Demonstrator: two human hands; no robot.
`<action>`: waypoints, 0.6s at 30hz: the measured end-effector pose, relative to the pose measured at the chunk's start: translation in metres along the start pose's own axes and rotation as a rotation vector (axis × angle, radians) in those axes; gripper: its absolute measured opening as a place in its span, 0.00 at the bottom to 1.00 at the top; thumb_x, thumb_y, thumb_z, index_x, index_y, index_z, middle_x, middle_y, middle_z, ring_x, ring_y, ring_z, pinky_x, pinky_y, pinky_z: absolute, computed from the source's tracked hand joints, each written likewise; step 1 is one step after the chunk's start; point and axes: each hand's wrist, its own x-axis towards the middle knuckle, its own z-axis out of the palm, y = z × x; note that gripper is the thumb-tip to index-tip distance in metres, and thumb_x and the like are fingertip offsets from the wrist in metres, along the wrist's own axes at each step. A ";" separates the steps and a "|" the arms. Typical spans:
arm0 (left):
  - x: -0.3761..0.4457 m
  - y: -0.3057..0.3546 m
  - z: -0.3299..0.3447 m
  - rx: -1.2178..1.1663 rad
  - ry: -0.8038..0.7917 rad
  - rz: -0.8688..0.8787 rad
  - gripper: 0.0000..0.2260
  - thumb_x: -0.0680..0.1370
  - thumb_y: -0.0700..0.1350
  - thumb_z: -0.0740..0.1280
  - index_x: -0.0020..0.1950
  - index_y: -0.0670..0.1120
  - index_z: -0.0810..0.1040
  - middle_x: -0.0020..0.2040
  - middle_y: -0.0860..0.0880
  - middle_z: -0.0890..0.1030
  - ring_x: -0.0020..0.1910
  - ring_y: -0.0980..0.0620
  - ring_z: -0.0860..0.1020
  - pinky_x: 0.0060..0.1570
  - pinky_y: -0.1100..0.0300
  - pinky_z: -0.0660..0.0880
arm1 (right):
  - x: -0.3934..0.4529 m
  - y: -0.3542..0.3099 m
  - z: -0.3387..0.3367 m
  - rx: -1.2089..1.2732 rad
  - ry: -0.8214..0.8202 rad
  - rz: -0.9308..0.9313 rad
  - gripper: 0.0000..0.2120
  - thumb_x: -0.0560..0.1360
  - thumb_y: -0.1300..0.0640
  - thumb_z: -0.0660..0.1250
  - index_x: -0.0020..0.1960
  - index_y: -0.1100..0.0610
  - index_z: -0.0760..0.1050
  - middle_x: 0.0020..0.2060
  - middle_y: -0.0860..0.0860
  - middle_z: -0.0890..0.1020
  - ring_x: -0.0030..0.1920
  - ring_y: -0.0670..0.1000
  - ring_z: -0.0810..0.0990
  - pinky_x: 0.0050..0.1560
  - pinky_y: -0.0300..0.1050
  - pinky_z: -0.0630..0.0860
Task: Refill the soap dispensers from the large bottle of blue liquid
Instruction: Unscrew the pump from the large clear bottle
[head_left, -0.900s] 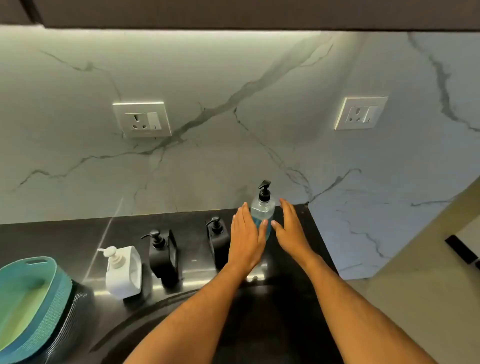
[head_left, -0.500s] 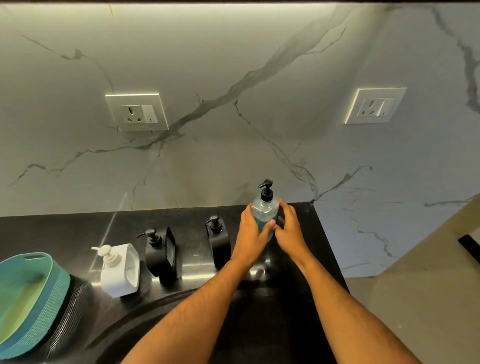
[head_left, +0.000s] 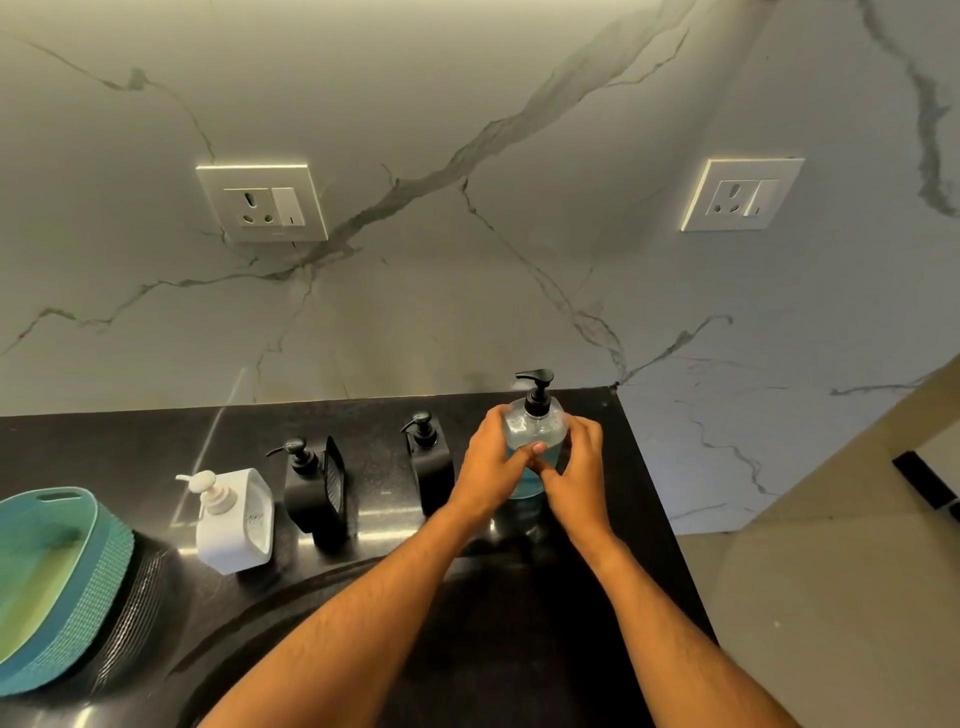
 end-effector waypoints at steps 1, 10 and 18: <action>-0.005 -0.001 -0.003 -0.005 -0.022 0.003 0.25 0.77 0.47 0.74 0.71 0.52 0.68 0.65 0.53 0.77 0.65 0.55 0.77 0.65 0.50 0.77 | -0.007 -0.002 0.001 0.003 0.010 0.004 0.27 0.71 0.63 0.77 0.66 0.50 0.72 0.61 0.42 0.69 0.62 0.36 0.74 0.51 0.25 0.75; -0.065 -0.007 -0.042 0.076 -0.128 0.057 0.26 0.76 0.49 0.74 0.72 0.52 0.68 0.64 0.55 0.78 0.63 0.59 0.78 0.63 0.56 0.78 | -0.087 -0.034 0.017 -0.031 0.116 0.011 0.27 0.68 0.60 0.81 0.62 0.49 0.72 0.58 0.40 0.69 0.61 0.37 0.74 0.50 0.26 0.75; -0.108 -0.010 -0.059 0.086 -0.167 0.082 0.26 0.76 0.48 0.75 0.72 0.49 0.69 0.64 0.53 0.78 0.63 0.57 0.77 0.64 0.54 0.77 | -0.136 -0.049 0.024 -0.062 0.143 0.013 0.27 0.67 0.61 0.81 0.59 0.48 0.71 0.57 0.36 0.69 0.58 0.35 0.75 0.47 0.27 0.76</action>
